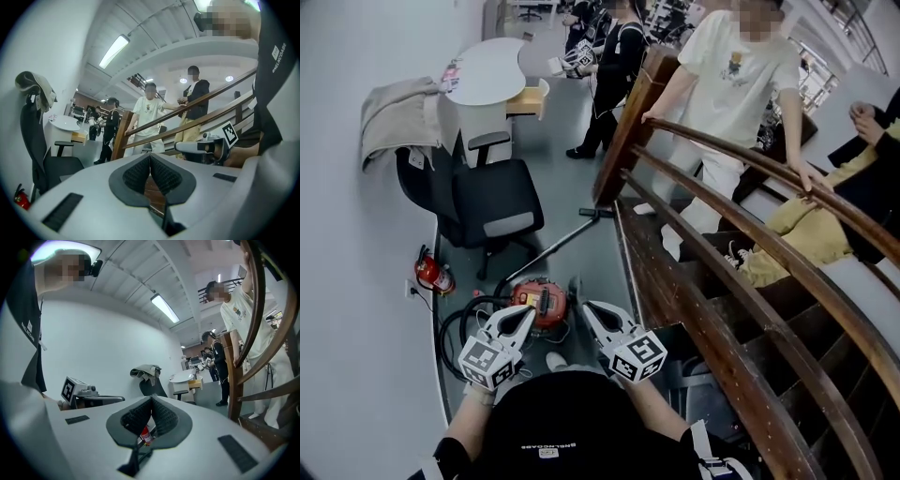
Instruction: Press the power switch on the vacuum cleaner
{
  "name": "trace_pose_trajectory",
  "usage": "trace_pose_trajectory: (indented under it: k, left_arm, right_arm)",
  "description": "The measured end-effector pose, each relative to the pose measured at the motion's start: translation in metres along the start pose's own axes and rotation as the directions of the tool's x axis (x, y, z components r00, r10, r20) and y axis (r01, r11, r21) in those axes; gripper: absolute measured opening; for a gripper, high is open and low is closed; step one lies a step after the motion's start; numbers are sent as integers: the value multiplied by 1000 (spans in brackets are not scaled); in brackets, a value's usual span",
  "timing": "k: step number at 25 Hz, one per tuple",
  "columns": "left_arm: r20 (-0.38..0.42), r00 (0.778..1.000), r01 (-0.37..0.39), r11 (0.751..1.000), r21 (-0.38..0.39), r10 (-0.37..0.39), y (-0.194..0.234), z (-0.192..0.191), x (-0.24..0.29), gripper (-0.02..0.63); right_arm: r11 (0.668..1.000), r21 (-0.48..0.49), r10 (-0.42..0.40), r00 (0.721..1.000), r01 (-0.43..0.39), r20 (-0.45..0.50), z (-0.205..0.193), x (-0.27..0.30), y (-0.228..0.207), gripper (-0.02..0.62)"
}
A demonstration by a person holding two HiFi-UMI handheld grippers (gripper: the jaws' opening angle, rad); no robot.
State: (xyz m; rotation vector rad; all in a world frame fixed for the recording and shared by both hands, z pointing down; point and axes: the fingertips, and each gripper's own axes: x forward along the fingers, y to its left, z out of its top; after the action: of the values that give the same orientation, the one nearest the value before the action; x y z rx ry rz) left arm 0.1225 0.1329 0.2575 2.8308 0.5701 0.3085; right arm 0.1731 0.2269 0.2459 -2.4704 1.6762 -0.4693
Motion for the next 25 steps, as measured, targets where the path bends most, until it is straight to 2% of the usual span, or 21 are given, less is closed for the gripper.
trace_pose_trajectory:
  k: [25]
  left_arm:
    - [22,1000,-6,1000,3,6,-8,4,-8,17]
  right_arm:
    - [1000,-6,3,1000,-3,15,-2,-11,8,26]
